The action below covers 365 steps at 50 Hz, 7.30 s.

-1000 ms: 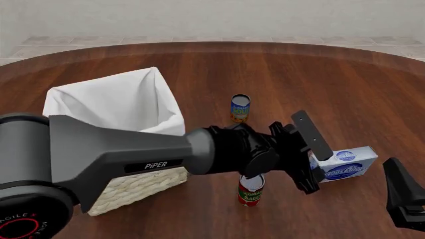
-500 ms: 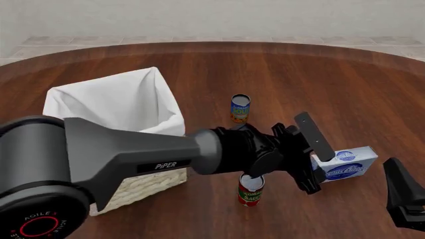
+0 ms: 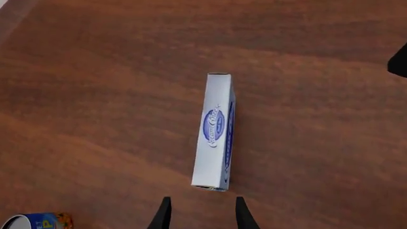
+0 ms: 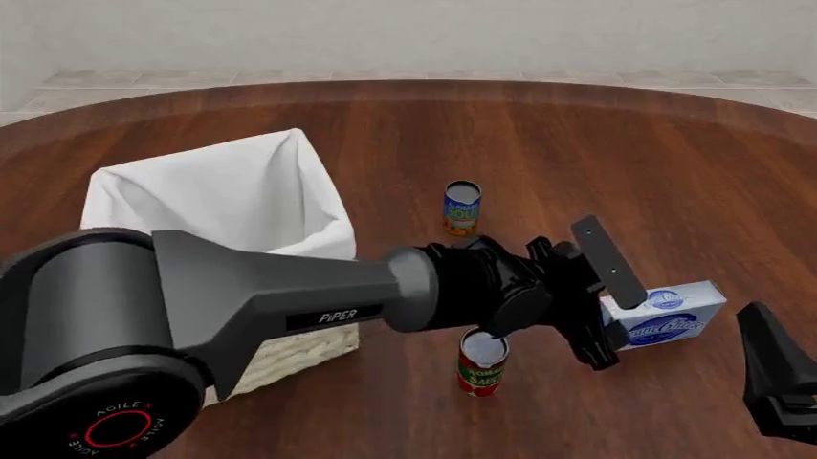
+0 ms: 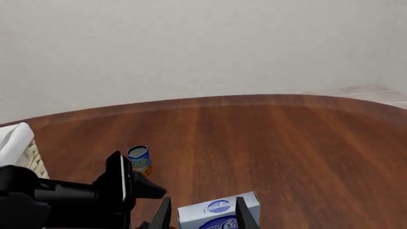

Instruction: Pick up the cream cheese box, and put it in the basket.

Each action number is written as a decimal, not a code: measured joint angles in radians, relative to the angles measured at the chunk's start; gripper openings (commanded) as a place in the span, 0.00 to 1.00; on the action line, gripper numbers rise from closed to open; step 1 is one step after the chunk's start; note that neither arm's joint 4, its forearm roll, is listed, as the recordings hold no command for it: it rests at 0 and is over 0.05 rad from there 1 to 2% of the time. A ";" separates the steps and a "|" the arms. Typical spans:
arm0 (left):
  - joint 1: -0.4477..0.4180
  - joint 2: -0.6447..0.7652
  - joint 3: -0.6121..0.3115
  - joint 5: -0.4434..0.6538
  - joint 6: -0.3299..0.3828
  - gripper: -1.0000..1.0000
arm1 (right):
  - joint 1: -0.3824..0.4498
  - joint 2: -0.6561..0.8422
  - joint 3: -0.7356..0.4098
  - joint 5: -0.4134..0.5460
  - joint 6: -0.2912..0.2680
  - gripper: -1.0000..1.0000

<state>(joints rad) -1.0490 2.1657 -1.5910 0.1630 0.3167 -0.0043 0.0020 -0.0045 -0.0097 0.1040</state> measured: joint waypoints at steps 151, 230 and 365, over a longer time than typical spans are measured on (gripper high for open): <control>-0.034 0.135 -0.193 0.099 -0.015 0.00 | -0.001 0.000 0.000 0.000 0.020 1.00; -0.014 -0.063 -0.046 0.091 0.046 0.00 | 0.015 0.000 0.000 -0.002 -0.009 1.00; 0.053 -0.388 0.135 0.138 0.157 0.00 | 0.036 0.000 -0.001 0.000 -0.046 1.00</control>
<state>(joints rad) -0.9957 1.7774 -1.4562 0.3012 0.4733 0.0313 0.0016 -0.0051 -0.0096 0.0582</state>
